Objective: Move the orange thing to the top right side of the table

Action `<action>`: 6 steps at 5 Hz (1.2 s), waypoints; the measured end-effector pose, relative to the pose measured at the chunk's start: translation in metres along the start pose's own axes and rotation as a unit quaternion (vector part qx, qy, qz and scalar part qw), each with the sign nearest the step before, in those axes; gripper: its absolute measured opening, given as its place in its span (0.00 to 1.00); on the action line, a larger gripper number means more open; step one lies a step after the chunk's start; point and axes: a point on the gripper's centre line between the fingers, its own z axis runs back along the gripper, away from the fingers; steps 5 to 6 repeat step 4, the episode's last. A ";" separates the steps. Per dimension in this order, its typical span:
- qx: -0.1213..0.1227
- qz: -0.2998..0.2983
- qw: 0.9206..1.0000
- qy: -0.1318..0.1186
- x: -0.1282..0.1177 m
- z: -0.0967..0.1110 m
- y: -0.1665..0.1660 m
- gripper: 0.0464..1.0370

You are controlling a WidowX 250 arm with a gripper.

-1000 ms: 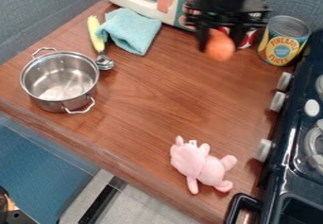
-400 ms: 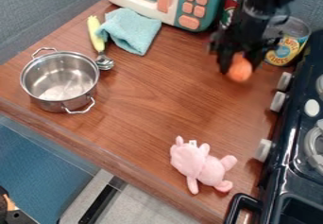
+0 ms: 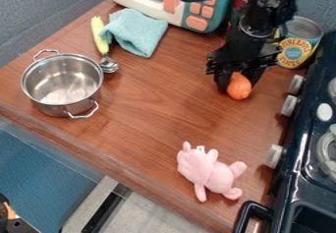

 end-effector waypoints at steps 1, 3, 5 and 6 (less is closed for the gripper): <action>0.006 0.017 1.000 0.013 -0.004 0.000 0.002 0.91; 0.001 0.024 1.000 0.001 -0.004 0.025 -0.002 0.96; -0.032 0.033 0.999 -0.010 0.001 0.064 -0.003 0.96; -0.032 0.033 0.999 -0.010 0.001 0.064 -0.003 0.96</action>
